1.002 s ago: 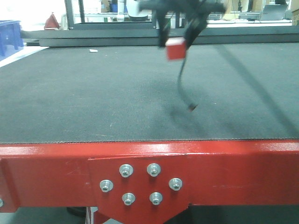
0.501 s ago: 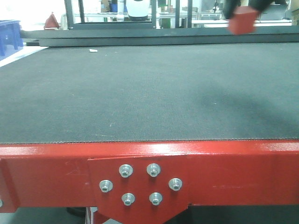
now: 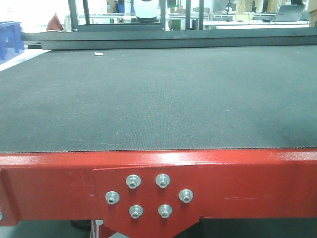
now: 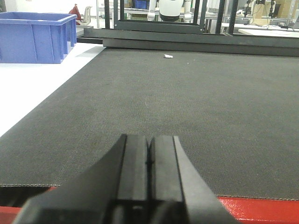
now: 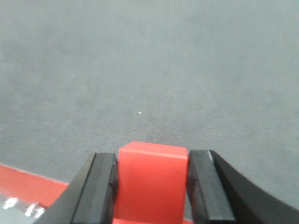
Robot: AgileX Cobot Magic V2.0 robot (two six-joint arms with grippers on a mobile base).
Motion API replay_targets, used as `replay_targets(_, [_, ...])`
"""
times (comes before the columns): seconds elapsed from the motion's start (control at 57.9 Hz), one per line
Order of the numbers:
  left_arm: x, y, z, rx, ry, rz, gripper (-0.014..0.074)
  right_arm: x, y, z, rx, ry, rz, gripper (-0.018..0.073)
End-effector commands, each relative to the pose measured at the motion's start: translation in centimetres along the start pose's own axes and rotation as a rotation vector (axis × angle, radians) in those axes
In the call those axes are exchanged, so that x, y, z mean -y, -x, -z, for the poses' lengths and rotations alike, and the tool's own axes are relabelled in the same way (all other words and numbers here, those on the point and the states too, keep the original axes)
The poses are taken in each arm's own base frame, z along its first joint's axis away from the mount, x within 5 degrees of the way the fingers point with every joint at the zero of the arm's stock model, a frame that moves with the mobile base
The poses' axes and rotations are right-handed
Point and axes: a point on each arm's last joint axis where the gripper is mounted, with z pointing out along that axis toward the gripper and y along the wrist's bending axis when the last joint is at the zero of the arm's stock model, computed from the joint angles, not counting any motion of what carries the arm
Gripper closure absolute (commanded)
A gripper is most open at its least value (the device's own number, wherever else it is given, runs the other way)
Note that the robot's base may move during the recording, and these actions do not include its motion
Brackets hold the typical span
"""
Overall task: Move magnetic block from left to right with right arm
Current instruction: 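Raise the held red cube up and away from the tabletop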
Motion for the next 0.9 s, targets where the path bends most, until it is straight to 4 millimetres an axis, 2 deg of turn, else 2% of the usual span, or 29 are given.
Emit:
replay_targets(0.0, [-0.1,0.6,0.1,0.087,0.005,0.011,0.0722,0.0,0.7,3.1,0.196,0.01,0.011,0.0355])
replay_targets(0.069, [-0.1,0.6,0.1,0.087,0.005,0.011,0.0722,0.1,0.0,5.3,0.265,0.013,0.01,0.0355])
replay_targets(0.173, [-0.1,0.6,0.1,0.087,0.005,0.011,0.0722,0.2,-1.0,7.5,0.342,0.017,0.009,0.0355])
replay_targets(0.38, [-0.1,0.6,0.1,0.087,0.005,0.011,0.0722,0.2,-1.9,10.4,0.464,0.023,0.008,0.0355])
replay_targets(0.484, [-0.1,0.6,0.1,0.087,0.005,0.011,0.0722,0.2,-1.8,11.0,0.503,0.026,0.007,0.0355])
replay_targets(0.881, [-0.1,0.6,0.1,0.087,0.005,0.011,0.0722,0.2,-1.9,11.0,0.494,0.025,0.007,0.0355])
